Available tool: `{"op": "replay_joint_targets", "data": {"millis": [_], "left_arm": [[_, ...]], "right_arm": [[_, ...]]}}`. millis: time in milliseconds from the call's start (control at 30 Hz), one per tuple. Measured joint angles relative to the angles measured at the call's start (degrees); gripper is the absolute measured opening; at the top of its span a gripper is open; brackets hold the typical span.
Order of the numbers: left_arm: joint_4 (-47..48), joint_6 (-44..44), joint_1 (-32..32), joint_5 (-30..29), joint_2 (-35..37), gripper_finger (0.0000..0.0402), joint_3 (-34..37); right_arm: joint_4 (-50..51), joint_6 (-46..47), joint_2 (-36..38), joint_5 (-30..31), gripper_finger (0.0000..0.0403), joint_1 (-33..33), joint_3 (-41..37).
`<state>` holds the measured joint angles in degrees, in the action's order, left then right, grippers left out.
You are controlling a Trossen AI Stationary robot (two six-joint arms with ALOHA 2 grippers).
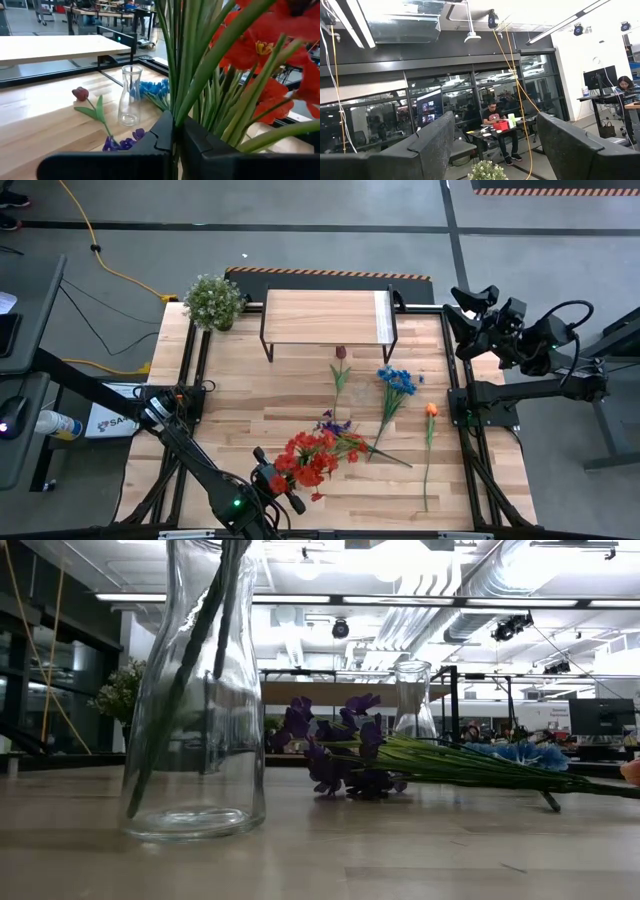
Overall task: Pick and place flowers into a vace then onto a shelf
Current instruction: Put the orange flowers into the bottom transparent vase
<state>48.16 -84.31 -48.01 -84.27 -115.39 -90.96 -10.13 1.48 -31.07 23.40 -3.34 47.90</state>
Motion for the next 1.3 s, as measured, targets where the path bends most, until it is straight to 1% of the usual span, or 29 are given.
{"op": "replay_joint_targets", "data": {"millis": [100,700,867,1300], "left_arm": [[0.4,0.1,0.0,0.5,0.5,0.0052,0.0],[1.7,-0.3,-1.2,10.2,1.8,0.0108,-0.1],[1.7,-1.6,-1.1,10.8,1.8,0.0134,-0.1],[4.3,-1.5,-1.2,19.4,1.8,0.0221,0.0]], "right_arm": [[0.0,0.0,0.0,0.0,0.0271,0.0,0.0],[0.0,-0.4,0.0,0.0,0.0271,0.0,0.0],[0.0,-0.5,0.0,0.0,0.0271,0.0,0.0],[0.0,0.0,0.0,0.0,0.0271,0.0,0.0]]}}
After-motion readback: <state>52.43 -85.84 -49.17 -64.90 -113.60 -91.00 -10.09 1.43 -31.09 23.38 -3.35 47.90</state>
